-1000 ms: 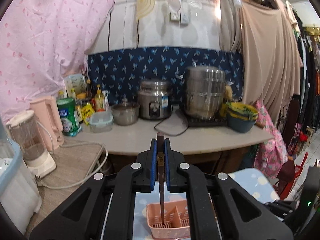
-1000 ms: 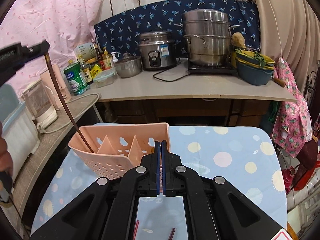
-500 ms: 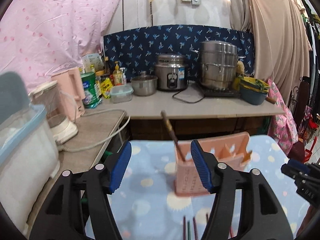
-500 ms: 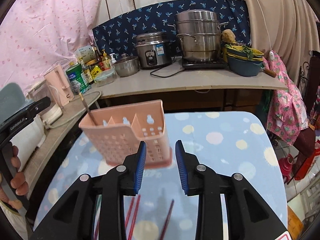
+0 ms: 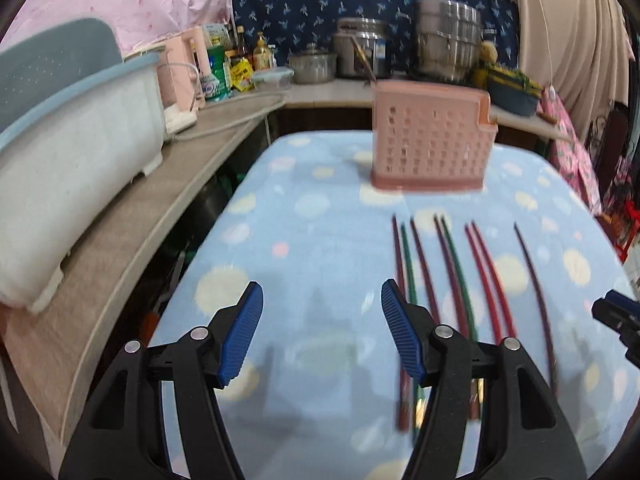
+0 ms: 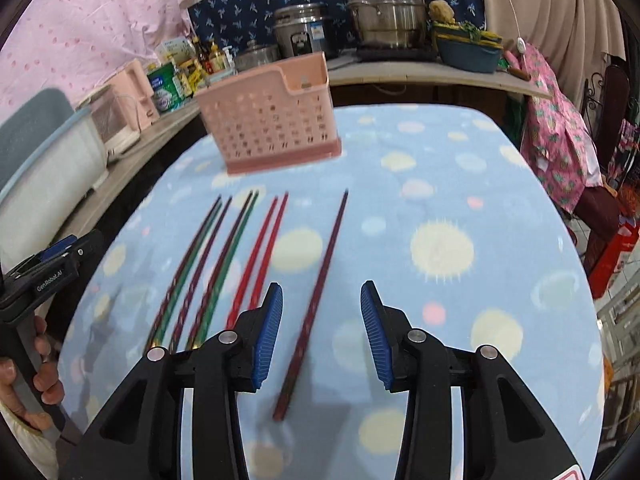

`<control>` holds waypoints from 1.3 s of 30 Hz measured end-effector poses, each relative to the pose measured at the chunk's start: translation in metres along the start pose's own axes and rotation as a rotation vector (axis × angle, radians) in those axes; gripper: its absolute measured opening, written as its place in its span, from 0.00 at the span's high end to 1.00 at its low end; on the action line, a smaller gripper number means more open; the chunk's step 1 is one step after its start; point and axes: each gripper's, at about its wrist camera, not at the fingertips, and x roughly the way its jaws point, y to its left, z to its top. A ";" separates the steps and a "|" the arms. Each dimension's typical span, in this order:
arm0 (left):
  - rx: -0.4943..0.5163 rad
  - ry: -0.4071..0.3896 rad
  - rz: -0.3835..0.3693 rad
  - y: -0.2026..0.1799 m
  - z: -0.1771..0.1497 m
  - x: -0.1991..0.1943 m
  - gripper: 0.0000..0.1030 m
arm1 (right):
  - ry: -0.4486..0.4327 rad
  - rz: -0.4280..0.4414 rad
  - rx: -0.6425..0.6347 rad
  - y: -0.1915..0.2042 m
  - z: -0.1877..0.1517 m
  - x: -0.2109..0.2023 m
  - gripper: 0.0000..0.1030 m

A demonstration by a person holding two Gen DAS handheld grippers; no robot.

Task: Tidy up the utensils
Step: 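Return both tools to the chopsticks while the right tool grasps a dark red chopstick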

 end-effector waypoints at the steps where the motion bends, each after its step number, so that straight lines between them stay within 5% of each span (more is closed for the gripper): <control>1: 0.004 0.012 -0.002 0.000 -0.010 -0.001 0.43 | 0.010 0.000 0.000 0.001 -0.008 0.000 0.61; 10: -0.017 0.094 -0.039 -0.003 -0.064 -0.003 0.43 | 0.078 0.018 -0.031 0.018 -0.063 0.008 0.61; 29: -0.013 0.105 -0.055 -0.004 -0.072 -0.002 0.43 | 0.063 -0.009 -0.054 0.030 -0.062 0.023 0.63; 39: 0.006 0.111 -0.084 -0.012 -0.074 -0.001 0.43 | 0.055 -0.052 -0.061 0.022 -0.065 0.020 0.90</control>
